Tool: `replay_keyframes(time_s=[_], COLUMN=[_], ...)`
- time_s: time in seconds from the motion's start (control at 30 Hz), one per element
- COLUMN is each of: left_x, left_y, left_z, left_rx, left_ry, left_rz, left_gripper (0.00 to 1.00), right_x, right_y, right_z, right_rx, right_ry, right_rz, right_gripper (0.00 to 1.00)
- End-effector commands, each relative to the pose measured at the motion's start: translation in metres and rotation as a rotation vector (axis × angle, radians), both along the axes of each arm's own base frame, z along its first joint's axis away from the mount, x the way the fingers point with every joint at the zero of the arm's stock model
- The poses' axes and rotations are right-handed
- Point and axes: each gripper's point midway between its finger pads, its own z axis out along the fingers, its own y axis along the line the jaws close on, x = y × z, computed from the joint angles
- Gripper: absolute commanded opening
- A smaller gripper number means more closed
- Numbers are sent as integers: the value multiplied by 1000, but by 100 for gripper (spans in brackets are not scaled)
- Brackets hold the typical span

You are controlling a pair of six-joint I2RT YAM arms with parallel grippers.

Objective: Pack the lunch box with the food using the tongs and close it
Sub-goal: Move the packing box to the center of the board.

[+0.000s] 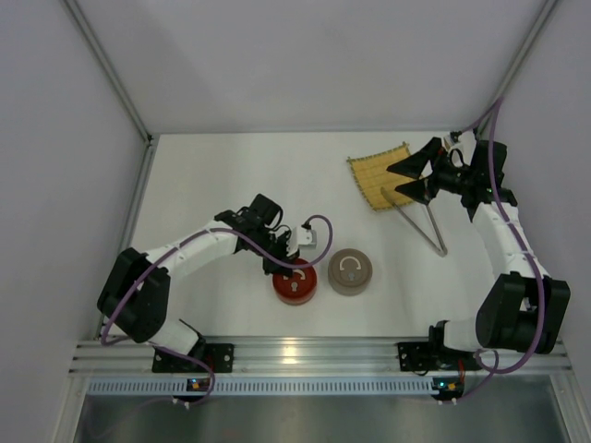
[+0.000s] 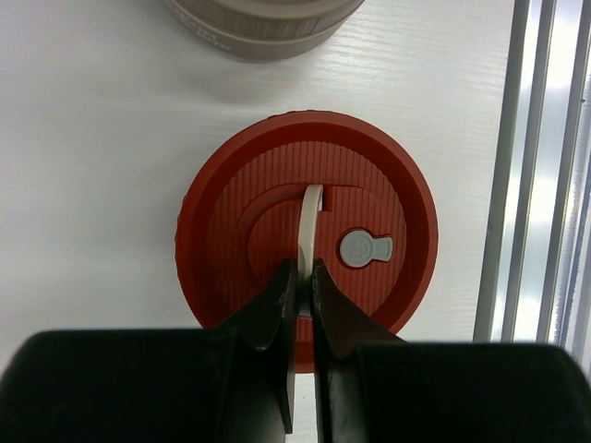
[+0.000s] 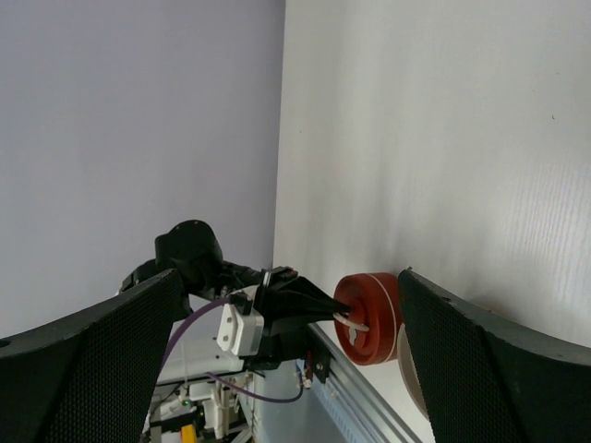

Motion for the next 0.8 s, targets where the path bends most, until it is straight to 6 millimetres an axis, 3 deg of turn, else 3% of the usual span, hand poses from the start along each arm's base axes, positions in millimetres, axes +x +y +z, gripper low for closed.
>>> replay_keyframes(time_s=[0.0, 0.27, 0.43, 0.77], left_x=[26, 33, 31, 42], left_y=[18, 18, 17, 14], left_z=[-17, -21, -21, -4], left_rx=[94, 109, 106, 91], left_ry=[-67, -67, -50, -89], left_rz=[47, 56, 67, 112], left_gripper=[0, 0, 21, 31], right_x=[-6, -5, -5, -6], right_y=[-2, -3, -2, -2], right_z=[8, 9, 8, 8], right_rx=[-11, -13, -10, -8], right_ry=[-32, -34, -29, -33], right_rz=[3, 5, 8, 11], right_gripper=[99, 99, 99, 100])
